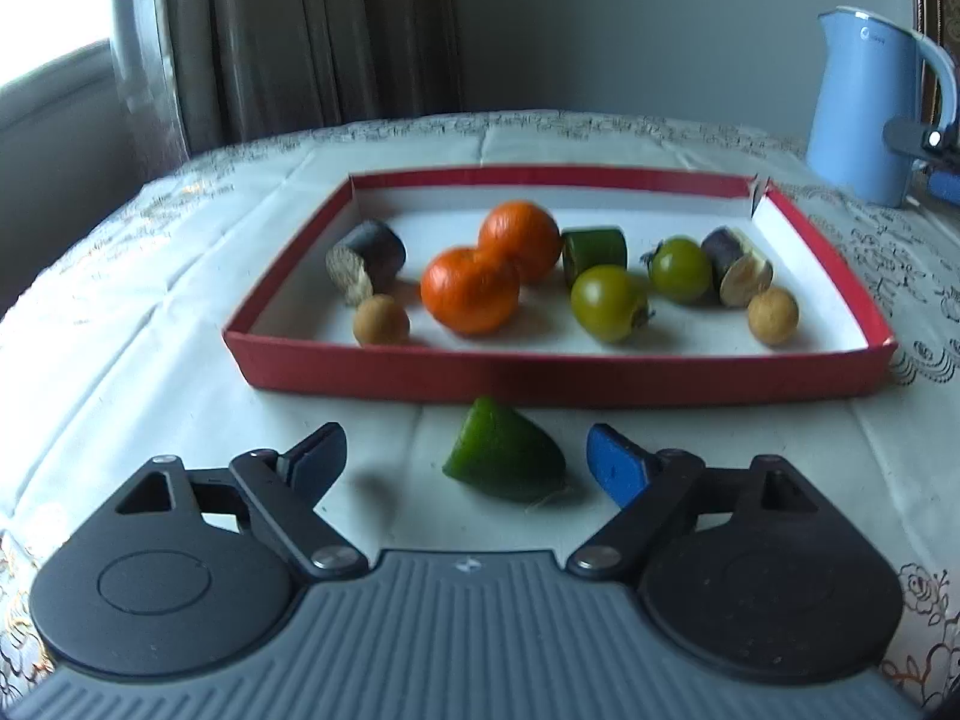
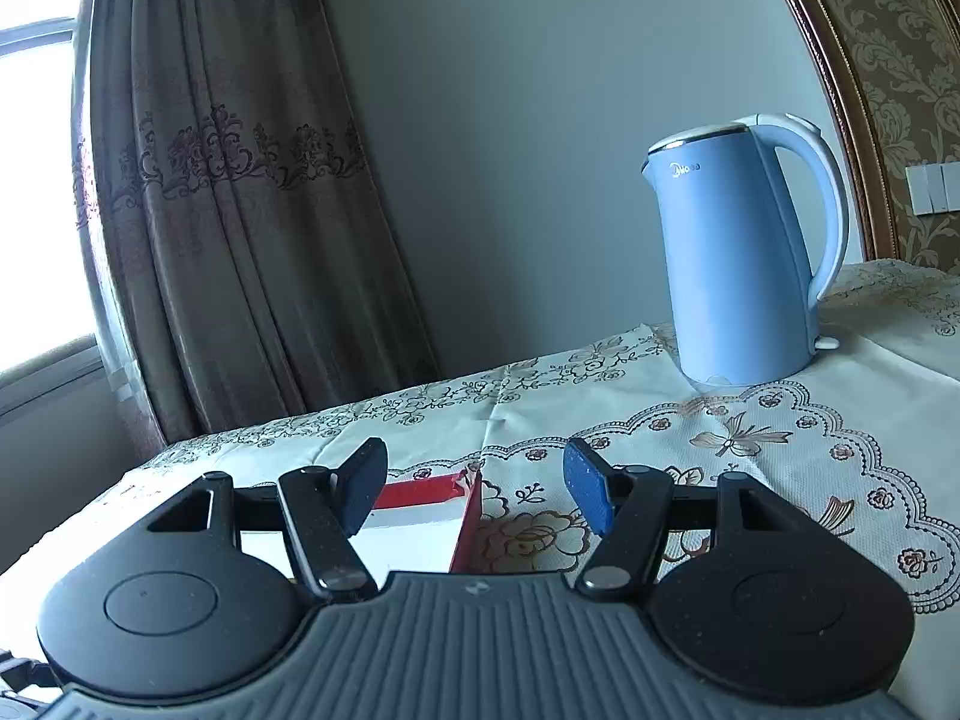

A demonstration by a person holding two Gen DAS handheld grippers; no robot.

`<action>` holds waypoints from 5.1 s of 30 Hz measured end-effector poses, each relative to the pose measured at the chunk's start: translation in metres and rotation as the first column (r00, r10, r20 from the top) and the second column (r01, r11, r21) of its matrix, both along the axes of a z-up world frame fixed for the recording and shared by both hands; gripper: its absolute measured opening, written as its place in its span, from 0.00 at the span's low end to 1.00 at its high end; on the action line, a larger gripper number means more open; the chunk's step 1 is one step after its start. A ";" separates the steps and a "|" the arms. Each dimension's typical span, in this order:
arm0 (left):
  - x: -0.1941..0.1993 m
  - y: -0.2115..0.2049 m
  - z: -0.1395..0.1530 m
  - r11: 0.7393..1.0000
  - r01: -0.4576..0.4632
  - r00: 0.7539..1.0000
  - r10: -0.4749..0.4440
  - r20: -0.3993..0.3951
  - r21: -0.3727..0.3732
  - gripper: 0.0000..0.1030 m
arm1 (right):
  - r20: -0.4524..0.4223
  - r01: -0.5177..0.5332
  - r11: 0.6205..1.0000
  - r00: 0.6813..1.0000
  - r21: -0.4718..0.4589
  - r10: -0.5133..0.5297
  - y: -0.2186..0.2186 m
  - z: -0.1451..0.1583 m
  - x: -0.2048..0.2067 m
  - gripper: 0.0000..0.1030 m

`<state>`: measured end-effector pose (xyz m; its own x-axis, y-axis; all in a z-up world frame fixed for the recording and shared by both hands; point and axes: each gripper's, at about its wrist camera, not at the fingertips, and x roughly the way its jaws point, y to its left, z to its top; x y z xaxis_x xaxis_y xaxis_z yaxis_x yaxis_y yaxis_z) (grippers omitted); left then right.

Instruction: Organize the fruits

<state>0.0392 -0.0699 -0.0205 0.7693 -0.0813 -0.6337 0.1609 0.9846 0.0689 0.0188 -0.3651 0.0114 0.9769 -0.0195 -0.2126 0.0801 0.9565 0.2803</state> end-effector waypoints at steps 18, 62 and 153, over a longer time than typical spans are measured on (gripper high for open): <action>-0.013 -0.003 0.001 0.997 0.062 0.998 -0.062 0.007 -0.048 0.36 | 0.001 0.006 1.000 1.000 -0.028 -0.006 0.004 -0.001 -0.001 0.64; 0.059 -0.039 0.026 0.997 0.069 0.991 -0.072 0.116 0.026 0.36 | -0.009 0.003 1.000 1.000 -0.028 -0.004 0.005 -0.001 0.003 0.64; -0.052 0.107 0.047 0.974 -0.185 0.969 0.203 0.139 -0.134 1.00 | -0.173 -0.129 0.953 0.981 -0.273 0.083 0.218 -0.023 -0.055 1.00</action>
<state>-0.0132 0.0368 0.0270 0.8636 0.0109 -0.5040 -0.0369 0.9984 -0.0418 -0.0363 -0.1474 -0.0113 0.9311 0.0012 -0.3647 -0.0051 0.9999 -0.0096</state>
